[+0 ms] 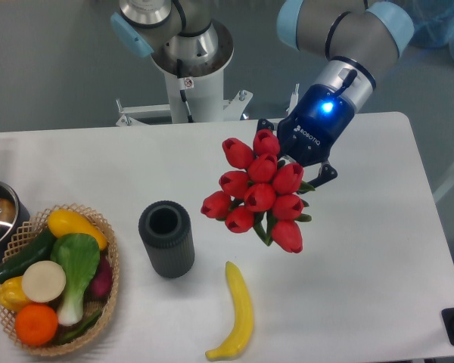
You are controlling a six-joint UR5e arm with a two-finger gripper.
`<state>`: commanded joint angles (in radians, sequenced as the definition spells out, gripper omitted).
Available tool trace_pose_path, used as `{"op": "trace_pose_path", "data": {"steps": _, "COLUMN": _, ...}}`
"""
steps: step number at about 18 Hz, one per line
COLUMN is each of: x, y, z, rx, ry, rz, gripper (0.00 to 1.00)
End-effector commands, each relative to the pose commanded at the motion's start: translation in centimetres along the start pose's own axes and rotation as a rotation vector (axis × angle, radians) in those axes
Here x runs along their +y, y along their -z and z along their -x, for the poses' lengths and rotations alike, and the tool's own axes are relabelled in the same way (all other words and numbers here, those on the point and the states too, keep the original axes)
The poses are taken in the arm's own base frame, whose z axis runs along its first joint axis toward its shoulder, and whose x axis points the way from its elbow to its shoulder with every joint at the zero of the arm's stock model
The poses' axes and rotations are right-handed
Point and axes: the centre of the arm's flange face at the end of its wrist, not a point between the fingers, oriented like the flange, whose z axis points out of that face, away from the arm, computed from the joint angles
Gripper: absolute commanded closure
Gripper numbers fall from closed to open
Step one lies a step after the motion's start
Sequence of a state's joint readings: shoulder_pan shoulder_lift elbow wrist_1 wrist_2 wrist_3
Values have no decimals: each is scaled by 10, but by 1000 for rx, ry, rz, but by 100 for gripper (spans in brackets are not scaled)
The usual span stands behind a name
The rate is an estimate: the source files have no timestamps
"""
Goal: Pick up the flowers from the table
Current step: 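Lift the held tulip bunch up off the table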
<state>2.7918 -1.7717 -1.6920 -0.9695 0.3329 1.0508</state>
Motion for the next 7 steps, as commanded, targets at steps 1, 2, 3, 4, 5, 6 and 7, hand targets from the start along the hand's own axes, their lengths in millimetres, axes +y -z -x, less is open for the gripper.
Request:
{"op": "trace_pose_path", "data": {"steps": 1, "x": 1, "y": 0, "z": 0, "rx": 0, "ry": 1, "rz": 0, "gripper": 67}}
{"op": "trace_pose_path", "data": {"steps": 2, "x": 2, "y": 0, "z": -2, "rx": 0, "ry": 2, "rz": 0, "gripper": 67}}
{"op": "trace_pose_path", "data": {"steps": 3, "x": 4, "y": 2, "z": -3, "rx": -3, "ry": 1, "rz": 0, "gripper": 67}}
{"op": "trace_pose_path", "data": {"steps": 4, "x": 4, "y": 4, "z": -2, "rx": -5, "ry": 2, "rz": -1, "gripper": 67}}
{"op": "trace_pose_path", "data": {"steps": 5, "x": 4, "y": 4, "z": -2, "rx": -6, "ry": 3, "rz": -2, "gripper": 67}}
{"op": "trace_pose_path", "data": {"steps": 6, "x": 4, "y": 5, "z": -2, "rx": -7, "ry": 1, "rz": -1, "gripper": 67}}
{"op": "trace_pose_path", "data": {"steps": 7, "x": 4, "y": 5, "z": -2, "rx": -7, "ry": 3, "rz": -1, "gripper": 67}}
